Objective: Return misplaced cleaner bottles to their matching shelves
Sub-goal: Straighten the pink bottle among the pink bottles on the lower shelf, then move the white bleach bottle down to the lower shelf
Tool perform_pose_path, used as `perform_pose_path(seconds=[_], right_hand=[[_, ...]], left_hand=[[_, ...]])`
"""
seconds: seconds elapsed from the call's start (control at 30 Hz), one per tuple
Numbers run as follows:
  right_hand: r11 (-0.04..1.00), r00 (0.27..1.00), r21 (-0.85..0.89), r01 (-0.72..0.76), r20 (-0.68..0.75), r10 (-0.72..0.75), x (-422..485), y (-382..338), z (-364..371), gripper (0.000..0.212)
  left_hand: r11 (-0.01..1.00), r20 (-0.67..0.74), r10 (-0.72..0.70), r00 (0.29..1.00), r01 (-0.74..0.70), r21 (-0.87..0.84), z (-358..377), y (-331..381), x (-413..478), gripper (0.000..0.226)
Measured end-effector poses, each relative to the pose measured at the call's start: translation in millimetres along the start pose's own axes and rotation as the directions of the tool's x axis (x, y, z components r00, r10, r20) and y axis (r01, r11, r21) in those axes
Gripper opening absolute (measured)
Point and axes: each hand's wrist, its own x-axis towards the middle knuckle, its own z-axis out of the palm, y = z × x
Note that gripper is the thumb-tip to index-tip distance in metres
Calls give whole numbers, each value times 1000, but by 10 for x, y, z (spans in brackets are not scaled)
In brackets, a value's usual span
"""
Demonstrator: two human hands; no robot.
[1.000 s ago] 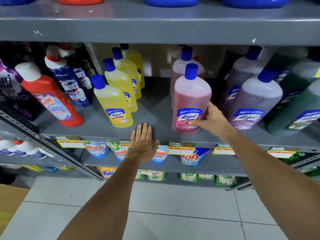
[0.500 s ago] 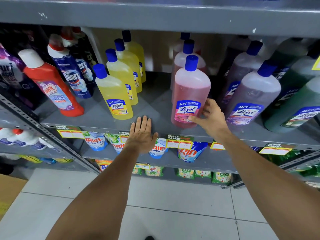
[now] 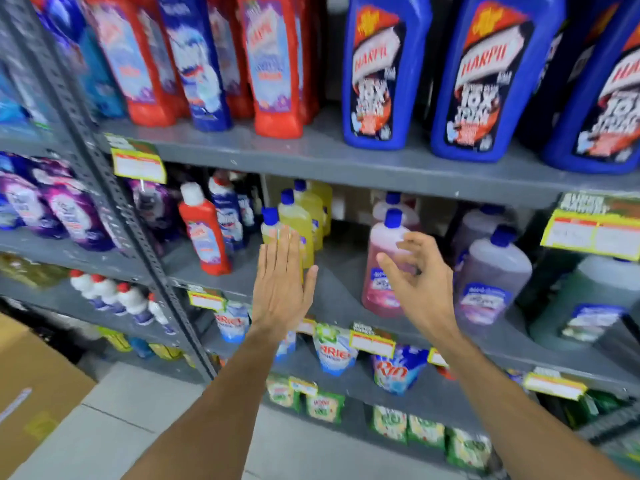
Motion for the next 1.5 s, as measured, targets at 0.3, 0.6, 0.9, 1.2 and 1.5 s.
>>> perform_pose_path(seconds=[0.3,0.6,0.9,1.2,1.5], right_hand=[[970,970,167,177,138,-200,540,-1349,579,39],[973,948,94,212,223,-228,1257,-2190,1725,66],[985,966,12,171,193,-170,1600,-2210,2626,93],[996,991,12,94,90,-94,1981,-2300,2951,80],[986,989,82,147,-3,-147,1717,-2312,2789,66]], left_hand=[[994,-211,-34,977,55,96,-1469,-679,845,73],[981,-130,6,992,20,193,-1798,-1844,1552,83],[991,31,0,1000,-4,130,-1438,-2538,1728,90],[993,-5,30,1000,-29,117,-1423,-2596,1759,77],[992,47,25,999,-31,120,-1509,-2578,1767,74]])
